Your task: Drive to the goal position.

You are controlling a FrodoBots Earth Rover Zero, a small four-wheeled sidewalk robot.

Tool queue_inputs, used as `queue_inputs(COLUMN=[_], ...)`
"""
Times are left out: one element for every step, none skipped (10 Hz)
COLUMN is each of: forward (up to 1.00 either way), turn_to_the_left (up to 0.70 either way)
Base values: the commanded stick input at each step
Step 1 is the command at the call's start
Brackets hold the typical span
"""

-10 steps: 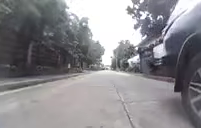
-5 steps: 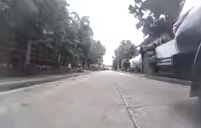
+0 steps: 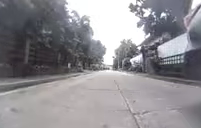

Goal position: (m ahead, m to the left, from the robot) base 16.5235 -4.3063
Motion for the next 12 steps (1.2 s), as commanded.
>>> queue_inputs(forward=[0.5, 0.5, 0.5, 0.5, 0.5, 0.5, 0.5, 0.5, 0.5, 0.5, 0.5, 0.5], turn_to_the_left=[0.0, -0.04, -0.25, -0.48, -0.5, -0.5, -0.5, -0.5, -0.5, -0.5, -0.5, -0.41])
